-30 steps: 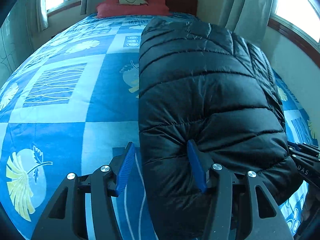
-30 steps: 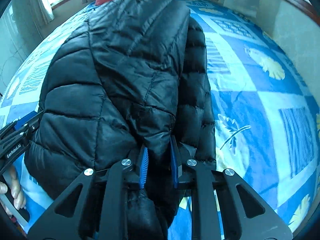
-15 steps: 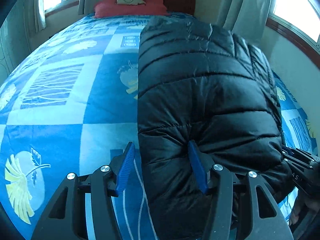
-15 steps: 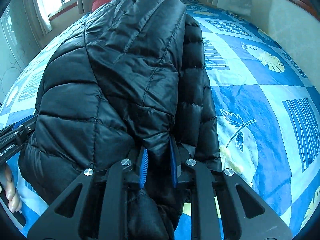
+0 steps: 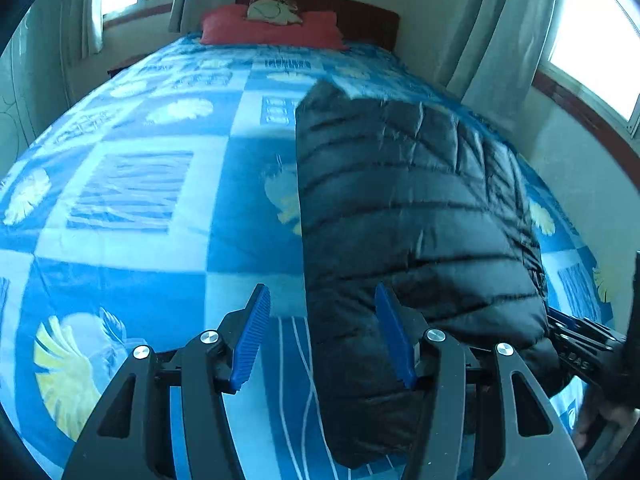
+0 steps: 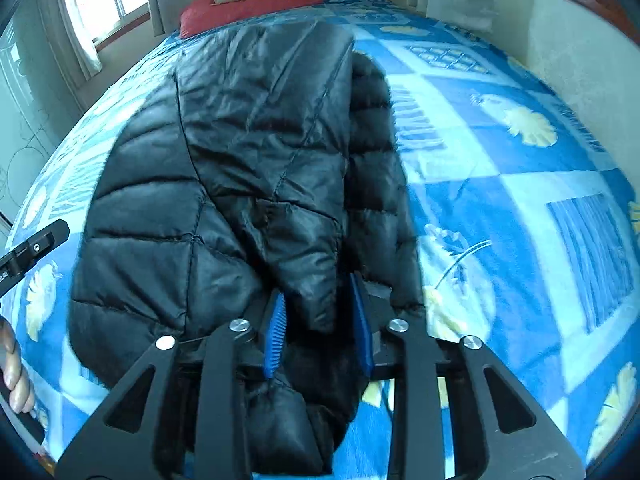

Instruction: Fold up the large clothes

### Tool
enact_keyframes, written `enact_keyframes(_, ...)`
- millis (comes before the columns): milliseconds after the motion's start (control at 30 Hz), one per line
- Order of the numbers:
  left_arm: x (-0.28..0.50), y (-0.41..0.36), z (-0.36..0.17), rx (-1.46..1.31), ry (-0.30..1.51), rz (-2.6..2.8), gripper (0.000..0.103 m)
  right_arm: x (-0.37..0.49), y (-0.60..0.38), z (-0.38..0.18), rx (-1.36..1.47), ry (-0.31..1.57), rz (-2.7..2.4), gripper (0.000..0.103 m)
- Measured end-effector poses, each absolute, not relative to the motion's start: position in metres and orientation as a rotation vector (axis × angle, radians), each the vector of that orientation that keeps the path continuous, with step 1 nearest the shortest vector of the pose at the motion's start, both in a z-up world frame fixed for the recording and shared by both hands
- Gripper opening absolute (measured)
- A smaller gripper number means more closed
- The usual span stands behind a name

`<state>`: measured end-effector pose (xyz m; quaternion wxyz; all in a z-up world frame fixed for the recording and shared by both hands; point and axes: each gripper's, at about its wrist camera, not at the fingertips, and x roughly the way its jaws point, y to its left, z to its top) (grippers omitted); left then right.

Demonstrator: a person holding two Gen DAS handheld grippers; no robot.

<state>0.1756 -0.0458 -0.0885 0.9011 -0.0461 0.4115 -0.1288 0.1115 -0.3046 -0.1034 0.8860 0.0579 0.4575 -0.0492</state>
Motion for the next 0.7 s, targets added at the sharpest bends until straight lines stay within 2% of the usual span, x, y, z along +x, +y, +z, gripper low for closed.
enact_keyframes(67, 0.185, -0.043, -0.078, -0.095, 0.830, -0.249, 0.055, 0.114, -0.299, -0.079, 0.086, 0.903, -0.145, 0.042)
enact_keyframes(267, 0.217, -0.042, -0.064, -0.116, 0.804, -0.209, 0.055, 0.143, -0.279, -0.038, -0.015, 0.882, -0.176, 0.043)
enact_keyframes(533, 0.221, -0.031, -0.089, -0.162, 0.866, -0.199, 0.055, 0.129, -0.303, -0.094, -0.041, 1.023, -0.188, 0.043)
enact_keyframes(700, 0.216, -0.030, -0.097, -0.166, 0.883, -0.200, 0.055, 0.104, -0.324, -0.090, 0.065, 0.992, -0.197, 0.049)
